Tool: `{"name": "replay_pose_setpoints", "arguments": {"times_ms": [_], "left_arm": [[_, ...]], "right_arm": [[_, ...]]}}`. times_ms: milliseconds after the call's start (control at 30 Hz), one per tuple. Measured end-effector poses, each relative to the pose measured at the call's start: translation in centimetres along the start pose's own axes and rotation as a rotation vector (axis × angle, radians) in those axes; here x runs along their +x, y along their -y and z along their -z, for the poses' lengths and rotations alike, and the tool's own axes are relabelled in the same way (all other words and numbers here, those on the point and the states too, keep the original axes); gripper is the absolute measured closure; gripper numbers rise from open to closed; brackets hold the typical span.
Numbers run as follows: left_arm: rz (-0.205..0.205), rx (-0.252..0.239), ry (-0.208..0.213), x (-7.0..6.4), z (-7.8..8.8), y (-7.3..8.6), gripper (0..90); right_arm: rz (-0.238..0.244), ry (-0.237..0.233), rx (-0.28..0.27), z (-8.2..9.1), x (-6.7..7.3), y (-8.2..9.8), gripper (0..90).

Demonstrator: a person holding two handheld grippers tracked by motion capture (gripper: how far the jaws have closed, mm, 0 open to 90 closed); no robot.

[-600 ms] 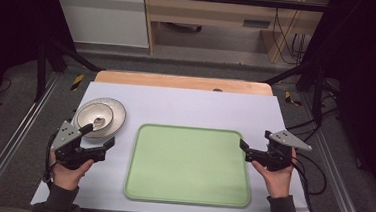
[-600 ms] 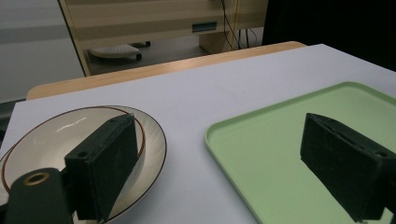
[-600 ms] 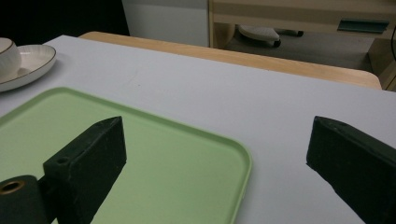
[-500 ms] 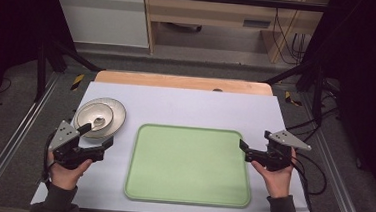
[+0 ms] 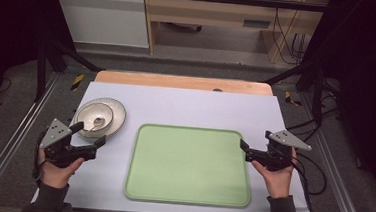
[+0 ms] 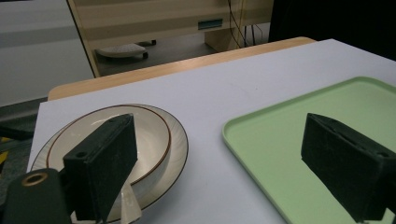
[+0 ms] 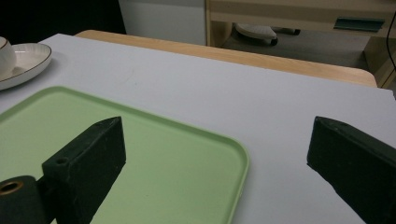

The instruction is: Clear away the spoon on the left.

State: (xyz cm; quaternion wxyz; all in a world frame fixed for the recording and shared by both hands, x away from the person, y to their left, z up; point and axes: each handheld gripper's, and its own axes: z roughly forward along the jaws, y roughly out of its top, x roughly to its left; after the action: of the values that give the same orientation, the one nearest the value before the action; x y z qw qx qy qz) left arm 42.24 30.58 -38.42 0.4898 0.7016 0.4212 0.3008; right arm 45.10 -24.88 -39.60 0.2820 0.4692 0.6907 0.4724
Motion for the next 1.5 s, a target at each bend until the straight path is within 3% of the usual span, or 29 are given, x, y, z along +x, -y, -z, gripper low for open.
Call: {"name": "replay_pose_setpoints", "arguments": {"times_ms": [433, 900, 1500], "left_arm": [[-0.006, 0.018, -0.019, 1.7, 0.4, 0.3, 10.4], [-0.049, 0.059, -0.023, 3.2, 1.0, 0.6, 10.0], [-0.071, 0.172, -0.045, 3.8, -0.9, 2.5, 15.7]], "right_arm": [[0.005, -0.002, 0.013, -0.1, 0.1, 0.0, 4.8], [0.004, -0.005, 0.014, -0.1, 0.0, 0.0, 4.6], [0.005, -0.003, 0.025, -0.3, 0.1, 0.1, 4.4]]}}
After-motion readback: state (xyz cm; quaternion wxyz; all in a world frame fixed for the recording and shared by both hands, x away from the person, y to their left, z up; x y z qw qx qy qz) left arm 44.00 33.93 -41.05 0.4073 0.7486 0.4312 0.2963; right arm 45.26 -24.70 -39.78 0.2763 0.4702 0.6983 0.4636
